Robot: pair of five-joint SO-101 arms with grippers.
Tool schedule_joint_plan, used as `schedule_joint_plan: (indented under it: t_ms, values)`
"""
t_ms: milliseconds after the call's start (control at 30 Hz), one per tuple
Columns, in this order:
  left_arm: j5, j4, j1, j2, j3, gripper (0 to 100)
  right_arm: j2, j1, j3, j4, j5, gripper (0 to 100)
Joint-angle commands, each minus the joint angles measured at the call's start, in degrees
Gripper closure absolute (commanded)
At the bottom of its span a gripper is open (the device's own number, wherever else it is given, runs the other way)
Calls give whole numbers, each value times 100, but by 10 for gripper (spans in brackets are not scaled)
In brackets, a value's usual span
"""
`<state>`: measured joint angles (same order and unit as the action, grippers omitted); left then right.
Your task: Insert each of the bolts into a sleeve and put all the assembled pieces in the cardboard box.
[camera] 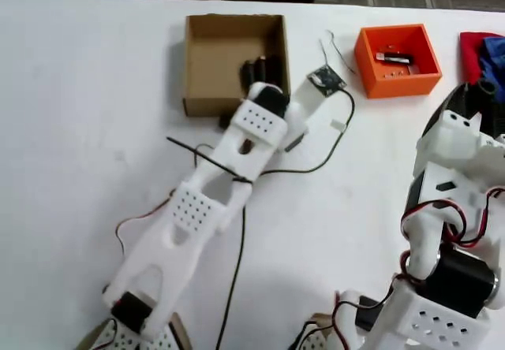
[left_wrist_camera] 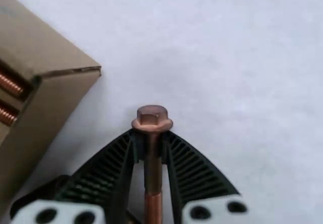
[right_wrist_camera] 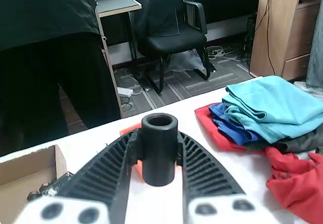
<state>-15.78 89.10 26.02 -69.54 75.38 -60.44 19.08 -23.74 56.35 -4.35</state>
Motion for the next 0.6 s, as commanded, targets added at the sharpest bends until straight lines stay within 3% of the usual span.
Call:
schedule_joint_plan:
  t_ms: [0,233,400,567]
  values:
    - [35,440,-44,695,541,975,-145,13,44,136,-26,979]
    - [53,1319,-79,1635,1982,975,-154,22,53,233,-26,978]
    - [132,1319,-62,2646,1859,975,-391,4,158,541,-26,978]
    - [888,1336,-53,4088,1323,975,-1077,-4,141,822,-26,978]
